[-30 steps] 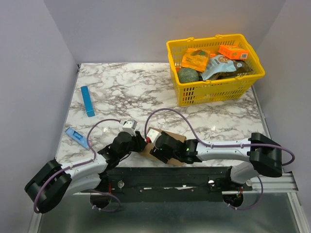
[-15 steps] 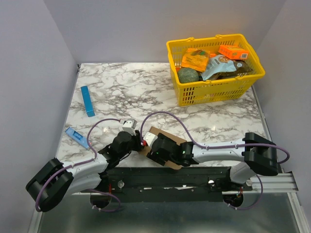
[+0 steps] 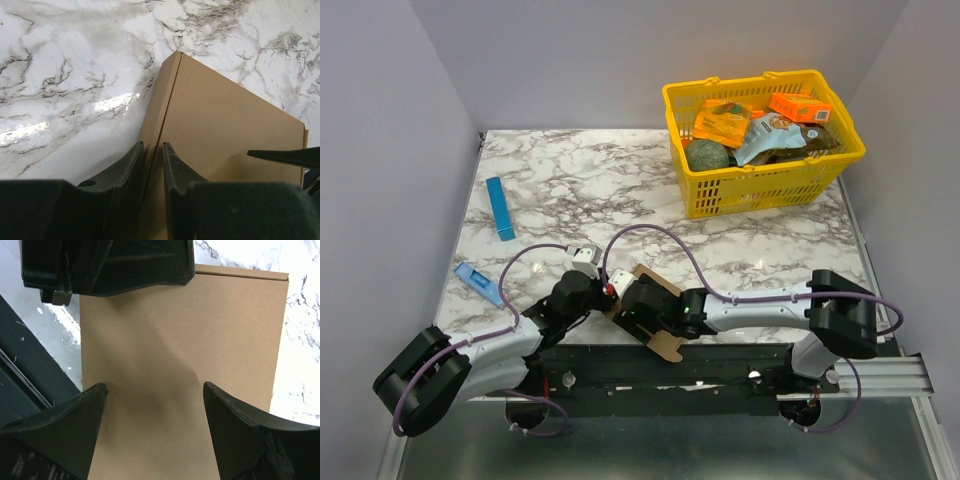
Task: Fold the paper box
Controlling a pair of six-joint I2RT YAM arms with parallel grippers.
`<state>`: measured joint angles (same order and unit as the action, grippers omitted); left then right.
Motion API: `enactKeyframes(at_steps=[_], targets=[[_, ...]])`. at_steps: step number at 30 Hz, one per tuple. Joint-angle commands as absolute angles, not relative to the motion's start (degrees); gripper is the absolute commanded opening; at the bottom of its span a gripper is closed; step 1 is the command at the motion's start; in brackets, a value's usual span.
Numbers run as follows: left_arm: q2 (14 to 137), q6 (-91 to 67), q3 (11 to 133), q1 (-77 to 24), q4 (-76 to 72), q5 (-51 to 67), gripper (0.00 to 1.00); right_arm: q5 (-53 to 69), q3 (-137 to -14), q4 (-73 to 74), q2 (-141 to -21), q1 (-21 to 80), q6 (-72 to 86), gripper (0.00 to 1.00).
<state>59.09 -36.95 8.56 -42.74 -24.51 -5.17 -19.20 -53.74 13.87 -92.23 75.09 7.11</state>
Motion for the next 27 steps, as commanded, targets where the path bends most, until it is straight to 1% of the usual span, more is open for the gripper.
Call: enactKeyframes(at_steps=[1,10,18,27], targets=[[59.41,-35.86,7.65,-42.71,-23.64,-4.31,0.28,-16.52,-55.10,19.59,-94.66,75.67,10.72,0.87],[59.50,-35.86,7.65,-42.63,-23.99,-4.22,0.26,-17.66,-58.01,24.52,-98.26,75.67,14.85,0.86],[60.20,-36.12,7.65,-42.71,-24.87,-4.57,0.25,-26.53,-57.39,28.65,-100.54,75.76,20.64,0.84],[62.23,-36.74,8.00,-42.63,-26.45,-3.87,0.24,-30.40,-57.57,30.85,-104.50,76.38,24.52,0.83]])
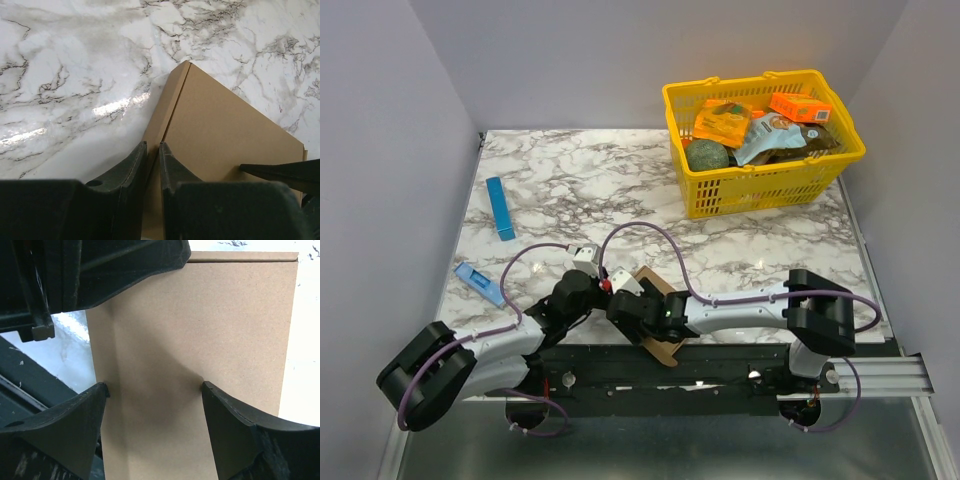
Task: Fold the paper box
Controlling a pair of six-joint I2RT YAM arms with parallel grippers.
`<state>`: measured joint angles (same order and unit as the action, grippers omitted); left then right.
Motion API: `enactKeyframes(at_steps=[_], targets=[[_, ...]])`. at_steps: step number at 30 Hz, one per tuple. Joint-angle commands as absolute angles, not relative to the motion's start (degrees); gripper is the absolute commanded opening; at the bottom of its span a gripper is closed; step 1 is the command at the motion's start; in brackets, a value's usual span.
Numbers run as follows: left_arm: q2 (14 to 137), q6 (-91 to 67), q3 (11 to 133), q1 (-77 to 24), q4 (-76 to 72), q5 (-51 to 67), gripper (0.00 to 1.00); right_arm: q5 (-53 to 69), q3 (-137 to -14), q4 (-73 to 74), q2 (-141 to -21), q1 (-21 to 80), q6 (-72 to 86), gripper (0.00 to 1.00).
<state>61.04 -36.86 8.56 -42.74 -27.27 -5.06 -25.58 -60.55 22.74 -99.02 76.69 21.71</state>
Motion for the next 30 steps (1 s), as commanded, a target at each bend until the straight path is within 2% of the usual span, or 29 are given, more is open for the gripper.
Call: enactKeyframes(at_steps=[1,5,8,10,14,15,17,18,21,23,26,29,30], targets=[[62.14,-36.83,7.82,-42.71,-26.54,-3.95,0.23,-30.67,-57.39,30.94,-104.68,76.38,24.96,0.82],[61.00,-37.53,7.73,-42.63,-26.46,-4.39,0.24,-32.86,-56.25,31.72,-105.12,76.38,27.42,0.65],[58.72,-37.70,7.91,-42.28,-24.71,-4.75,0.28,-35.06,-56.42,32.95,-105.73,76.29,29.26,0.56],[56.08,-37.97,7.82,-41.75,-23.65,-5.18,0.32,-35.60,-56.51,33.05,-106.26,76.46,29.27,0.53],[50.64,-38.58,7.91,-40.87,-18.48,-6.94,0.53,-34.63,-56.25,32.26,-106.35,76.46,29.27,0.47],[48.01,-38.76,7.91,-40.70,-17.33,-7.55,0.65,-33.76,-55.99,31.99,-106.00,76.46,28.92,0.47],[45.19,-39.37,7.56,-40.26,-14.00,-9.83,0.75,-32.88,-55.55,30.86,-104.25,76.46,28.65,0.47],[42.22,-40.33,7.56,-40.08,-12.76,-10.89,0.82,-32.26,-54.76,30.15,-103.46,76.46,28.22,0.47],[36.50,-42.61,6.42,-39.29,-8.45,-14.84,0.89,-31.21,-53.62,27.52,-100.99,76.38,26.99,0.48],[33.76,-43.59,5.10,-38.85,-5.90,-16.51,0.89,-30.15,-53.35,25.76,-100.46,76.38,26.02,0.49],[29.37,-44.39,3.69,-38.58,-4.57,-16.97,0.90,-28.31,-54.05,25.49,-98.62,76.38,25.23,0.56],[27.86,-42.81,3.60,-38.50,-4.66,-14.60,0.90,-26.81,-54.75,25.49,-94.49,76.29,24.35,0.73],[28.47,-42.28,3.69,-38.50,-4.92,-13.89,0.89,-26.28,-55.19,25.75,-93.70,76.12,23.74,0.83]])
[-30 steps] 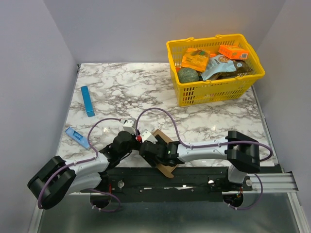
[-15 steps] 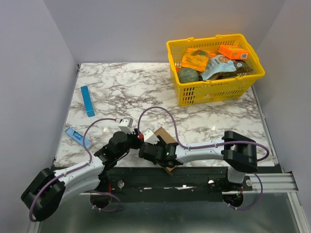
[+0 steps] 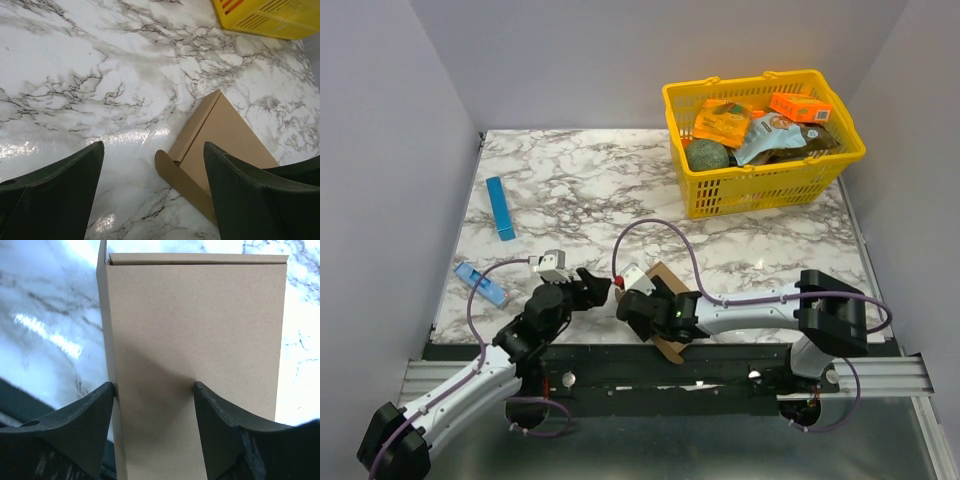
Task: Fold the paper box
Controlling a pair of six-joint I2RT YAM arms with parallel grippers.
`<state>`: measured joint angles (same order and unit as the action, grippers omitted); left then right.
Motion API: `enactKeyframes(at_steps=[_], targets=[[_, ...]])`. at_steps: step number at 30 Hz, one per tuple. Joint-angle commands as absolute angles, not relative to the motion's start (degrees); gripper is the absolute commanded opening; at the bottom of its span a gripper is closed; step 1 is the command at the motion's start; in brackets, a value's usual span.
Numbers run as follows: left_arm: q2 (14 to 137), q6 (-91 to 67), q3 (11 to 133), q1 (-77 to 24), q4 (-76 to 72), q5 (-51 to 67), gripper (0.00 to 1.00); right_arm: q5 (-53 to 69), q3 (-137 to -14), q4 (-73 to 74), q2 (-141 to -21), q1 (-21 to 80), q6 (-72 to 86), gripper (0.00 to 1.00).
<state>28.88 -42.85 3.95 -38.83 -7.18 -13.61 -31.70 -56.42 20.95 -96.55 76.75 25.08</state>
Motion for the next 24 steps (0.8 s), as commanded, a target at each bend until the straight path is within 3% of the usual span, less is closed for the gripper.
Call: enactKeyframes(at_steps=[1,7,17,19,24], targets=[[28.91,-41.84,3.78,-38.58,-5.53,-12.32,0.89,-26.11,-55.72,26.27,-92.30,75.94,23.47,0.87],[33.40,-36.83,3.87,-38.50,-13.26,-4.50,0.90,-21.19,-60.47,31.29,-87.64,74.54,23.03,0.96],[38.22,-34.98,2.28,-38.58,-20.91,3.33,0.86,-5.37,-55.73,30.68,-79.11,63.99,22.68,0.97],[42.09,-35.24,3.24,-38.58,-21.71,5.36,0.82,-3.43,-54.50,29.97,-77.18,63.28,21.98,0.97],[51.04,-37.61,2.90,-38.50,-26.53,7.38,0.81,-0.97,-50.19,28.13,-75.59,61.61,22.85,0.97]])
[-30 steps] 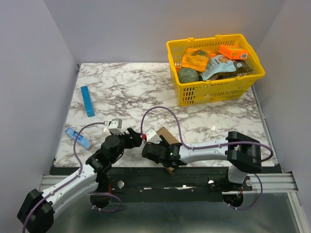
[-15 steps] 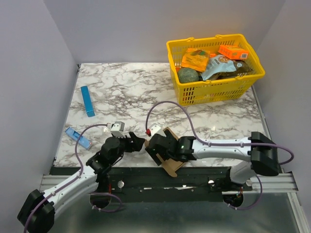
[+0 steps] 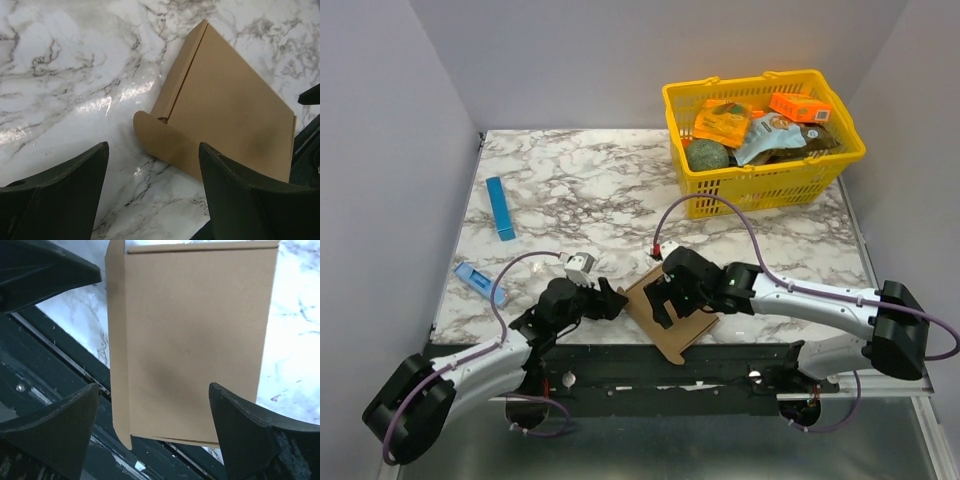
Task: Fold the paper box
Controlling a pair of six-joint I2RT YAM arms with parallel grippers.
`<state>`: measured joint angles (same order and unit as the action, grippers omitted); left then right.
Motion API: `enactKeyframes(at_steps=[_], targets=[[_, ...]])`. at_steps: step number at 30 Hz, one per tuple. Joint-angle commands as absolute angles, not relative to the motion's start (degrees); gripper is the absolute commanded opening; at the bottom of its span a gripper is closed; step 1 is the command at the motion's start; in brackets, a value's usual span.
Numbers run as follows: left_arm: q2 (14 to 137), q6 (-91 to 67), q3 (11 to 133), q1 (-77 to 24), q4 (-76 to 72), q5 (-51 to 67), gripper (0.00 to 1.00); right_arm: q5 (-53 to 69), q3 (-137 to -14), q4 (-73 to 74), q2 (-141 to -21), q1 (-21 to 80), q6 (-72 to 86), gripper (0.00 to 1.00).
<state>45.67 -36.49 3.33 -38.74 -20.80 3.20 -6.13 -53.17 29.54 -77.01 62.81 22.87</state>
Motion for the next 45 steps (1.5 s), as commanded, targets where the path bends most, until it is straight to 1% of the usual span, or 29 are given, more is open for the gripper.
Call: enactKeyframes(at_steps=[1,6,8,10,13,15,19,20,24,27,28,31,33,34,36,37,39,40,41,42,45], targets=[[51.85,-38.05,2.38,-38.50,-27.94,8.34,0.81,-0.44,-49.66,28.04,-75.32,61.26,23.29,0.97],[55.89,-41.74,0.80,-37.71,-36.46,10.72,0.81,-0.35,-48.08,26.72,-72.42,61.26,24.17,0.97],[57.04,-42.54,0.26,-37.09,-40.06,11.86,0.79,-0.35,-48.16,26.54,-72.25,61.17,24.26,0.97],[60.02,-42.89,0.52,-36.74,-41.13,12.65,0.74,-0.26,-48.51,26.46,-72.51,61.08,24.52,0.97],[65.29,-43.50,0.70,-35.25,-43.15,14.93,0.71,1.40,-49.22,26.54,-72.69,61.17,24.70,0.96],[67.75,-44.47,0.26,-33.06,-46.48,15.56,0.70,1.32,-49.48,26.63,-72.16,61.08,24.78,0.96],[69.43,-44.82,0.26,-32.43,-46.58,15.99,0.70,1.06,-49.75,26.89,-70.76,61.17,24.79,0.96],[69.96,-45.35,0.26,-32.43,-48.67,16.52,0.70,0.79,-49.83,27.07,-70.66,61.17,24.79,0.96],[75.56,-46.49,0.88,-32.43,-53.78,18.63,0.63,0.53,-50.71,27.33,-70.84,61.17,24.78,0.96],[80.48,-48.33,0.44,-32.43,-60.01,20.56,0.57,0.35,-51.24,27.68,-70.93,61.08,24.87,0.96],[81.73,-48.77,0.27,-32.43,-61.68,20.74,0.52,0.35,-51.24,27.77,-70.93,61.08,24.87,0.96],[86.03,-50.97,0.26,-32.43,-67.57,21.27,0.41,0.35,-51.42,28.21,-71.10,61.17,24.87,0.96],[89.36,-52.46,0.26,-32.43,-73.54,21.88,0.36,0.35,-51.50,28.56,-71.02,61.08,24.87,0.96],[90.52,-53.60,0.26,-32.43,-75.39,22.15,0.30,0.35,-51.42,28.56,-70.93,61.08,24.70,0.96],[93.67,-54.58,-1.04,-32.43,-80.58,22.41,0.26,0.35,-51.42,28.83,-70.75,61.17,24.52,0.95],[94.74,-55.19,-1.14,-32.43,-82.51,22.50,0.20,-1.13,-51.42,29.00,-70.58,61.08,24.35,0.95],[97.89,-57.03,-1.67,-32.43,-89.62,22.50,0.14,-1.23,-51.42,29.00,-70.49,61.08,24.00,0.95],[98.95,-57.91,-2.45,-32.43,-92.35,22.06,0.08,-1.32,-51.50,29.09,-70.75,61.17,23.56,0.95],[99.92,-59.40,-2.81,-32.43,-96.81,21.89,0.05,-1.41,-51.85,29.27,-70.93,61.17,23.47,0.95],[100.02,-59.33,-2.46,-32.43,-96.59,21.36,0.01,-1.49,-51.94,29.35,-71.01,61.26,23.38,0.93],[96.79,-59.76,-2.90,-32.61,-96.16,18.55,0.00,-3.25,-52.56,29.53,-71.02,62.13,22.94,0.92]])
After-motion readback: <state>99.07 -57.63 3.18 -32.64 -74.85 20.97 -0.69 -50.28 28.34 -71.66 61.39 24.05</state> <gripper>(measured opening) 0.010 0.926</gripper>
